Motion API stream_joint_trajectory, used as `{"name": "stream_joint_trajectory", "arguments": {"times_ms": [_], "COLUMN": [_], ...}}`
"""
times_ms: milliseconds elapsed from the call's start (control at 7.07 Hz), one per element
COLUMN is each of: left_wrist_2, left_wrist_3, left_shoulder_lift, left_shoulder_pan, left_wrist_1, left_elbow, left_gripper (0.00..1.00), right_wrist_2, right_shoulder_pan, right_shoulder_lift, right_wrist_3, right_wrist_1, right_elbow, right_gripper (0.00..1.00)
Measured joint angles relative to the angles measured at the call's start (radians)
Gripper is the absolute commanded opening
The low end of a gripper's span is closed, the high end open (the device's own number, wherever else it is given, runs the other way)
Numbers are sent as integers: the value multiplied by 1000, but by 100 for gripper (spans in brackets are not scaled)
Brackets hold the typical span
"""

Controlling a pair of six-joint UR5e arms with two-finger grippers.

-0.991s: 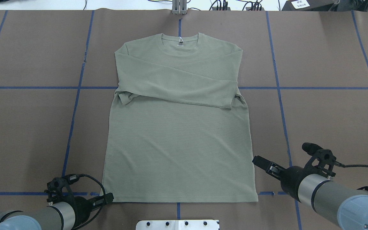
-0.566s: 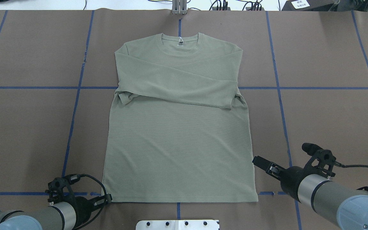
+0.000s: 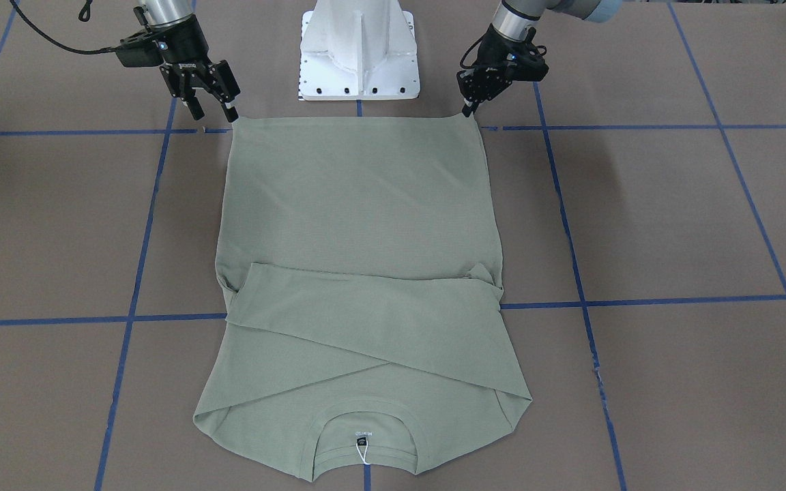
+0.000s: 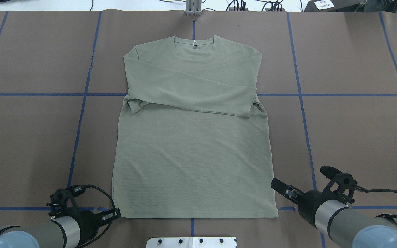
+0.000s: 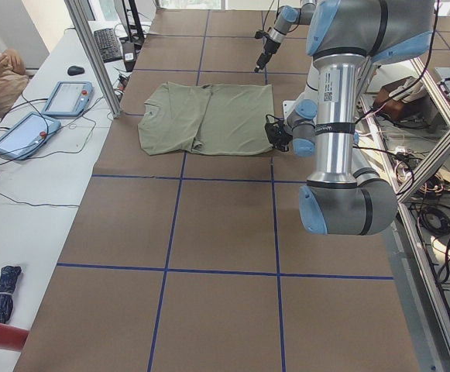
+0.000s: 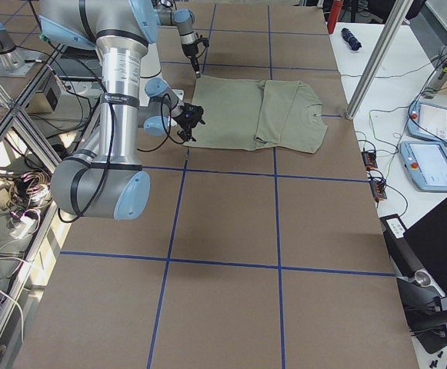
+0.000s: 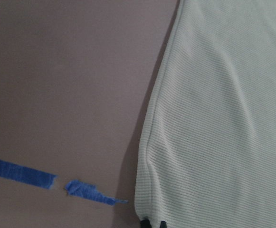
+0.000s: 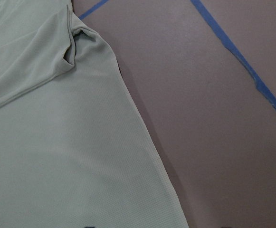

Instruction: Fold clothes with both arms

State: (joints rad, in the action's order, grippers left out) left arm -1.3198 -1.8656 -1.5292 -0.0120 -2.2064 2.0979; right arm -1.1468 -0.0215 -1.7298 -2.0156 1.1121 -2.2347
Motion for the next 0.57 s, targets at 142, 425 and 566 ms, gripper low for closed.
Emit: {"name": "stream_joint_trajectory", "arguments": {"times_ms": [142, 425, 566], "left_wrist_2": [-2, -5, -6], "left_wrist_3": [0, 0, 0], "left_shoulder_lift": [-1, -8, -16], "left_shoulder_pan": [-3, -6, -6], "left_wrist_1": [0, 1, 0], "left_elbow": [28, 62, 67], "left_gripper": [0, 0, 0], "right_wrist_2": [14, 21, 23], "right_shoulder_pan": [27, 61, 71], "right_shoulder_lift": [10, 77, 126], "right_wrist_3": [-42, -114, -128], "right_wrist_1": [35, 144, 221], "right_elbow": [0, 2, 6], "right_gripper": [74, 76, 77]}}
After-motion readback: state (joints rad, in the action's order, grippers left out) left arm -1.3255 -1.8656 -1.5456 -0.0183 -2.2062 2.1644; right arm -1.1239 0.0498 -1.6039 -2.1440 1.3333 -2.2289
